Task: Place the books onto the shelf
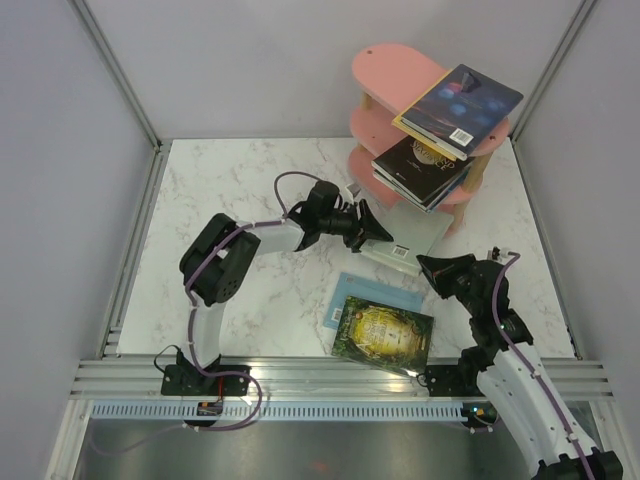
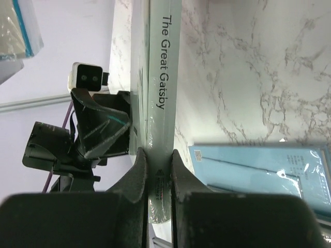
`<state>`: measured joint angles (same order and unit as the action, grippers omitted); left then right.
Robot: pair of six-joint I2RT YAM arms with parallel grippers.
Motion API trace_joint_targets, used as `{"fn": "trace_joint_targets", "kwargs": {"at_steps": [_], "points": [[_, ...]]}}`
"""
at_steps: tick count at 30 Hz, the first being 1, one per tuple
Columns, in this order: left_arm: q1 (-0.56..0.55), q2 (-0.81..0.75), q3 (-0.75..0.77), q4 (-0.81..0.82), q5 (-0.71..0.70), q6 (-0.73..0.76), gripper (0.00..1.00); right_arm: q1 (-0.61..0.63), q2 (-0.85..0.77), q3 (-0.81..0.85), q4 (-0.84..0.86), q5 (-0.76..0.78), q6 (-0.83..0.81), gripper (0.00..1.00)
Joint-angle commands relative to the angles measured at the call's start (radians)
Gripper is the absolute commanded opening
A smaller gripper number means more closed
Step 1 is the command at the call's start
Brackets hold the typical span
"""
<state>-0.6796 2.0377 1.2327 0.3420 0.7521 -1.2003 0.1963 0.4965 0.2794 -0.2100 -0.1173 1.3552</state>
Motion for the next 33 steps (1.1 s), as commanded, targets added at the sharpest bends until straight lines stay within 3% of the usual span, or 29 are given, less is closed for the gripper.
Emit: {"fn": "trace_joint_targets", "kwargs": {"at_steps": [1,14,19,23,26,33], "points": [[0.066,0.051,0.128,0.041,-0.02,0.071,0.02,0.005,0.046,0.007,0.044,0.014,-0.065,0.0],[0.094,0.271,0.396,0.187,0.044,-0.081,0.03,0.006,0.495,0.075,0.394,0.071,-0.08,0.0],[0.121,0.266,0.361,0.147,0.064,-0.036,0.21,0.006,0.602,0.156,0.487,0.061,-0.09,0.0],[0.161,0.246,0.271,0.184,0.079,-0.034,0.2,0.005,0.665,0.225,0.494,0.03,-0.134,0.0],[0.17,0.245,0.24,0.238,0.096,-0.057,0.11,0.005,0.697,0.228,0.523,0.044,-0.133,0.0],[0.172,0.24,0.235,0.276,0.118,-0.081,0.04,0.006,0.826,0.244,0.633,0.021,-0.097,0.0]]}}
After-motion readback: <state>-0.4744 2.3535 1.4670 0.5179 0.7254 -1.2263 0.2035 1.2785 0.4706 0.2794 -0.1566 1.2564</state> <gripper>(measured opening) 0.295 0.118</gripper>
